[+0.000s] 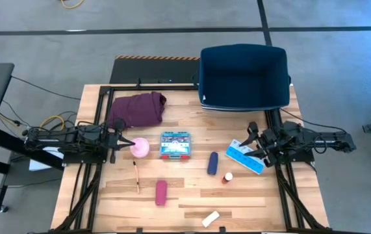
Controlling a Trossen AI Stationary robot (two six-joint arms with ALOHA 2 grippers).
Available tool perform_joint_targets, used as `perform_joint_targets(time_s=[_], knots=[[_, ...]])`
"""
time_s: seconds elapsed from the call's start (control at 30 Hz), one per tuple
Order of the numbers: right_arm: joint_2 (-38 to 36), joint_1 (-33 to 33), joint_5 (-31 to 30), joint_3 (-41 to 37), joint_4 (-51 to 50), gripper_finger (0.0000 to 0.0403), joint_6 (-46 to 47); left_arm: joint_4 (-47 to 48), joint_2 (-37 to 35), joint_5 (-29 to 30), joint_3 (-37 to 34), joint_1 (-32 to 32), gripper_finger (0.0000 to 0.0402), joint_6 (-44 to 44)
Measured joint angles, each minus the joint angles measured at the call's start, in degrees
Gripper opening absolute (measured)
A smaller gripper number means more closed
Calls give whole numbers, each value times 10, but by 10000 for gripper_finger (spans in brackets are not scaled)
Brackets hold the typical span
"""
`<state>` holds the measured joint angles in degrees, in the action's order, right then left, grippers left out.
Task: Pick & place medical supplies in basket/bin
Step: Put the red medicine bottle into the blue bin
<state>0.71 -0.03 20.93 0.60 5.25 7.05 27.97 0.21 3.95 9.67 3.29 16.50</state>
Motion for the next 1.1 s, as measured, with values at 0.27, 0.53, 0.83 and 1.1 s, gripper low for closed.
perform_joint_targets(time_s=[0.27, 0.53, 0.83, 1.1], knots=[[0, 0, 0, 0, 33, 181, -10, -17, 0, 81, -3, 0, 0, 70], [0, 0, 0, 0, 42, 182, 63, -160, 1, 69, -45, 0, 0, 65], [0, -1, -53, 1, 51, 180, -15, -230, 2, -15, -47, 0, 0, -94], [0, -1, -192, 1, 62, 175, -14, -232, 2, -36, -47, 0, 0, -113]])
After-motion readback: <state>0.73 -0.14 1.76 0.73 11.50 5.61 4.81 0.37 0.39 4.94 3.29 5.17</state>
